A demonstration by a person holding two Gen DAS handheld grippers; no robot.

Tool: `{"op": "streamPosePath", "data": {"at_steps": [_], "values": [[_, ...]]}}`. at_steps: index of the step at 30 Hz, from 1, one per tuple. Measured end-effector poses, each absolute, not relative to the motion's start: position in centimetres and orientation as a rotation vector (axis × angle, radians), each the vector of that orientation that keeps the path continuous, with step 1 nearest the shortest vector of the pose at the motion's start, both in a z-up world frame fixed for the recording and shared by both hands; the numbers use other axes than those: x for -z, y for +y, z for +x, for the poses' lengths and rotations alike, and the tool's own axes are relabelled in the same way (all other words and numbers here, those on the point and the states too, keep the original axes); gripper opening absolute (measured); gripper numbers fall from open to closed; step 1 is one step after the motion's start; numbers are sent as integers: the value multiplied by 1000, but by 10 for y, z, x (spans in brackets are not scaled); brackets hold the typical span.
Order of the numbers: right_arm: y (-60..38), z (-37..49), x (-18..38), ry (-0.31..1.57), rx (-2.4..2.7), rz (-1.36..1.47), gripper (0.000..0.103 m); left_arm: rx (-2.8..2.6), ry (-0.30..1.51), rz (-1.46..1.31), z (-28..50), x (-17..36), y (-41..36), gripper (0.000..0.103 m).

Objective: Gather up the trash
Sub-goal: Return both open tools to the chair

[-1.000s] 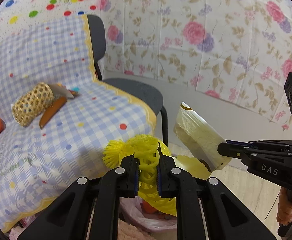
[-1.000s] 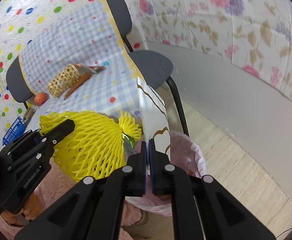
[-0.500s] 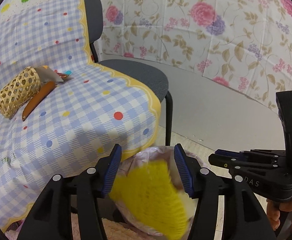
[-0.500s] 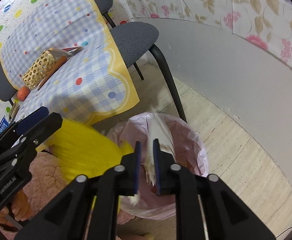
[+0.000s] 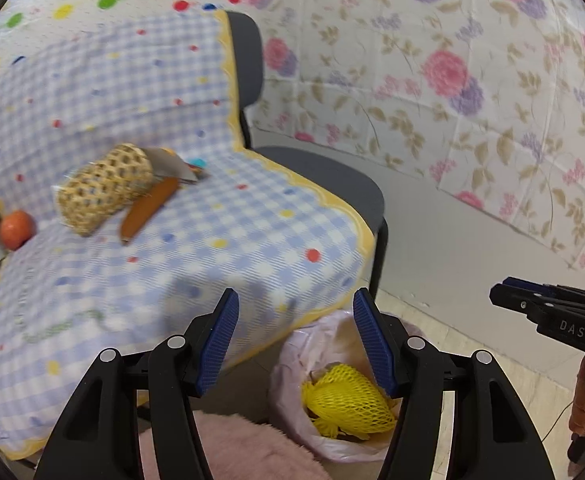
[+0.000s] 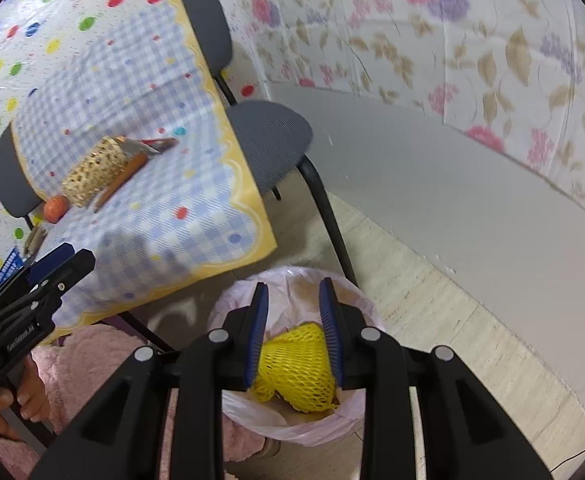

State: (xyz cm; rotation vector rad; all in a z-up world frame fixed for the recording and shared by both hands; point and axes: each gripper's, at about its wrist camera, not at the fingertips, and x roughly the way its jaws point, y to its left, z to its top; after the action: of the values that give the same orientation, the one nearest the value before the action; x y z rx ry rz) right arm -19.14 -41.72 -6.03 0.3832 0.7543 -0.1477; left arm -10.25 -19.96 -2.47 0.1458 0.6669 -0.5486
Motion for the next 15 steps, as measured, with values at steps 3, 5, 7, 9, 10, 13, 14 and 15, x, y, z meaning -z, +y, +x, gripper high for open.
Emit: {"op": "streamPosePath", "data": {"at_steps": [3,5,7,9,10,13,14,15], "values": [[-404,-189,47,726,112,371,27,510,647,156,-105,11,-184,61],[-395,-185,40,711,91,356,32,491,637,147,-105,3,-171,61],[-384,-178,31,699,64,336,33,461,626,136,-103,-4,-157,61],[-375,-170,25,693,43,320,35,429,611,129,-100,-9,-143,61],[-372,-166,22,693,32,313,36,410,606,128,-98,-12,-136,61],[-357,-152,15,688,2,277,44,358,600,115,-89,-19,-115,61],[-352,-148,12,686,-5,265,45,343,600,103,-85,-22,-107,62],[-347,-143,10,684,-14,252,45,333,600,95,-83,-24,-101,63]]}}
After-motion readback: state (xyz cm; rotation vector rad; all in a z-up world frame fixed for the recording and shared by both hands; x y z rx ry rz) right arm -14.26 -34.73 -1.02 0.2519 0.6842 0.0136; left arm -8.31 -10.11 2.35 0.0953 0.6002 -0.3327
